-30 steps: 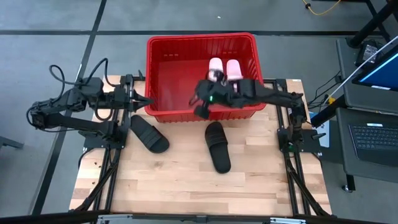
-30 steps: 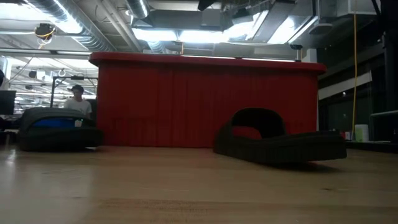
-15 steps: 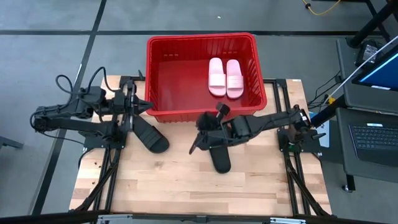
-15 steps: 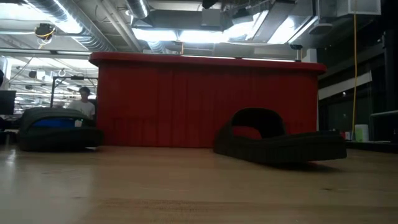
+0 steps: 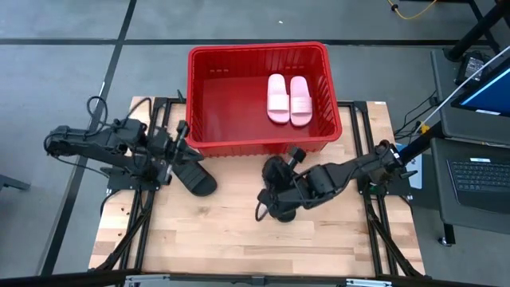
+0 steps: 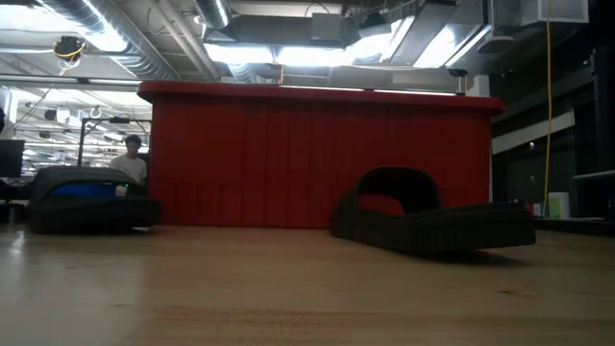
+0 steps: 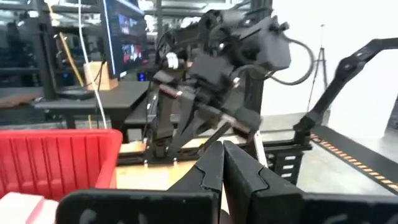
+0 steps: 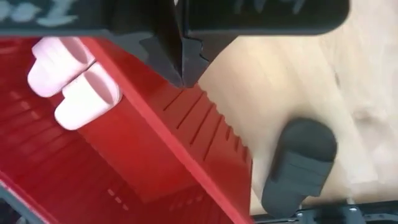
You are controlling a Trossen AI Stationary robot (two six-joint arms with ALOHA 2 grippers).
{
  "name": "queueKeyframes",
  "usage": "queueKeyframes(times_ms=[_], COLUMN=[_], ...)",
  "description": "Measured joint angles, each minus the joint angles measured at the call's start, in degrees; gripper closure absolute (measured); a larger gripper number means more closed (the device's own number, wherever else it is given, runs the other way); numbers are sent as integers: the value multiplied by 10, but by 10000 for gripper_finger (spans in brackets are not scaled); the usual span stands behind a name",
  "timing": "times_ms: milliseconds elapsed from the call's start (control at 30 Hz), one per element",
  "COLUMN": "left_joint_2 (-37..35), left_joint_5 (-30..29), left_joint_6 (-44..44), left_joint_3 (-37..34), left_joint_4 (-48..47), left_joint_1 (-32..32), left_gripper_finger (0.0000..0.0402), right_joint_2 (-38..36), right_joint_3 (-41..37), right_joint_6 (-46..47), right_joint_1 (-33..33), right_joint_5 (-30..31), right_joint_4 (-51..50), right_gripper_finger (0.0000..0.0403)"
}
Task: Pick and place slides into bin
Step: Put the right black slipper into the red bin
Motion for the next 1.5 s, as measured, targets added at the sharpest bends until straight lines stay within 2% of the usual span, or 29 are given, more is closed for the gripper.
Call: queueKeyframes(times_ms=[133,333,567,733,1067,1233,1500], left_joint_2=[29,64,102,140,224,265,340], left_joint_5=[-58,-92,-203,-257,-284,-336,-333], left_joint_6=[0,-9,-25,-35,-25,-54,-23], left_joint_3=[0,1,1,1,1,40,177], left_joint_4=[27,79,118,151,261,219,81], left_joint_1=[-38,-87,-141,-169,-195,-206,-208], left_gripper_finger=[400,400,401,399,400,399,399], right_joint_2=[0,0,0,0,0,0,-3], right_joint_3=[0,0,0,0,0,0,-13], right_joint_6=[31,80,134,150,180,205,214], right_joint_1=[20,51,88,111,148,151,160], right_joint_5=[0,23,28,28,28,28,30], right_joint_4=[-17,-56,-102,-112,-154,-154,-153], right_gripper_finger=[398,398,398,398,398,398,398])
